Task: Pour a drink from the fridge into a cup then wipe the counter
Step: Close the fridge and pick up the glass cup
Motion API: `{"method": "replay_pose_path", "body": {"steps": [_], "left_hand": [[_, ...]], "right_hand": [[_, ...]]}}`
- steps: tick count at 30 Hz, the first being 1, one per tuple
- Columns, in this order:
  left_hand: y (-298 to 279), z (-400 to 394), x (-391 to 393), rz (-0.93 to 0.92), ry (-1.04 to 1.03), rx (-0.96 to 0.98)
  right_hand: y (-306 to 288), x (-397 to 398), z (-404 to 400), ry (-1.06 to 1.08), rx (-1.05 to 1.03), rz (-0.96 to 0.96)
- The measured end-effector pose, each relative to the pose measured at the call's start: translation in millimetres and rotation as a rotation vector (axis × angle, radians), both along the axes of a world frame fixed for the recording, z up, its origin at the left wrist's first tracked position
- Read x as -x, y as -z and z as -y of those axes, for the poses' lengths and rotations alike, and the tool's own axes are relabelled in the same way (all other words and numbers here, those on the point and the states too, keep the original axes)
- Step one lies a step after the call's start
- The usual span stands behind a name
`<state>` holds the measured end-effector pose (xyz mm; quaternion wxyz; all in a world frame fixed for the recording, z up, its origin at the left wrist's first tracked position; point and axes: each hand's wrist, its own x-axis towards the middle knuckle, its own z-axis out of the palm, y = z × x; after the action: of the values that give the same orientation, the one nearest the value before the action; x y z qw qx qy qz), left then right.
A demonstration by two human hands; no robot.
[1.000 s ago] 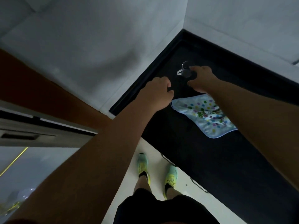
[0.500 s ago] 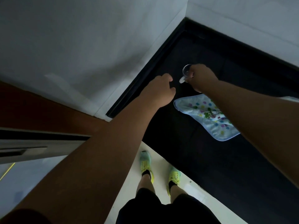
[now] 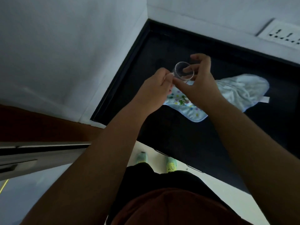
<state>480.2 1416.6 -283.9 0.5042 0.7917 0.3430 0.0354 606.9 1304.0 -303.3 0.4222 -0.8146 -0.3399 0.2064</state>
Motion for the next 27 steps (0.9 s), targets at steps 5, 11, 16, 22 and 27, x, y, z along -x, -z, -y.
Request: {"method": "replay_pose_path", "body": {"steps": [5,11,16,22,27], "left_hand": [[-24,19,-11,0.061,0.139,0.055],[-60,41,-15,0.062,0.419,0.094],[-81,68,-12,0.071,0.651,0.055],[-95,160,-1,0.115,1.062,0.140],[-112,263,26,0.122,1.381,0.170]], "right_hand": [[-31,6,39,0.190,0.019,0.020],[-75,39,87,0.420,0.022,-0.031],[-97,92,134,0.638,-0.024,-0.049],[-123,171,229,1.001,-0.011,0.006],[-141,251,314,1.315,-0.056,0.022]]}}
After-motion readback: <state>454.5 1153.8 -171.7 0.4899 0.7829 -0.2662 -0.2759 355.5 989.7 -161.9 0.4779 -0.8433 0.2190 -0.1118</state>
